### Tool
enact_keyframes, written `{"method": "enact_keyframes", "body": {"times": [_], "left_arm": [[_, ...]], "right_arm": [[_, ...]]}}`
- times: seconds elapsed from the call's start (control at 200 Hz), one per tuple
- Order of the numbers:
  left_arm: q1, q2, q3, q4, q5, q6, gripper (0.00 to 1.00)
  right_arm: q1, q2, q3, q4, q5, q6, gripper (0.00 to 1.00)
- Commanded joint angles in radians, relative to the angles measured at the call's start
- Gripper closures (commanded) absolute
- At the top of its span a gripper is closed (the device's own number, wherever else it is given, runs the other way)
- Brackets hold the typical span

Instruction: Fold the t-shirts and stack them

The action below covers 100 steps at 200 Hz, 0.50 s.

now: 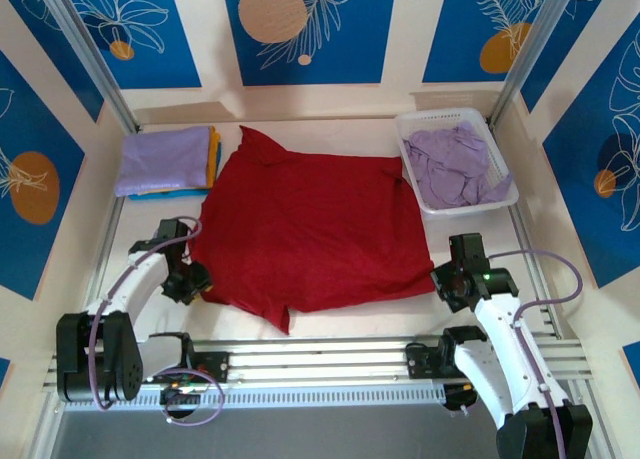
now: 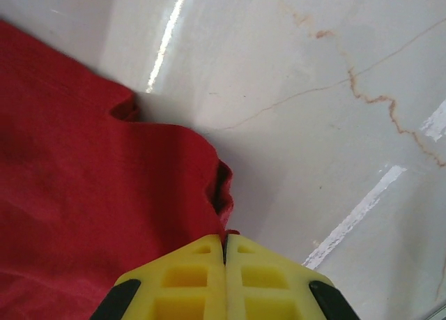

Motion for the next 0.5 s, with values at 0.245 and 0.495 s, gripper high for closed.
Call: {"method": "enact_keyframes", "body": {"times": [0.245,0.495], "left_arm": [[0.007,0.053,-0.029,0.065,0.074,0.014,0.72],[0.008,0.015,-0.007,0.042,0.021,0.012,1.00]], "right_arm": [[-0.006,-0.070,0.045,-0.088,0.001,-0.005,1.00],[-0.002,-0.105,0.056,-0.142,0.005,-0.003,1.00]]}}
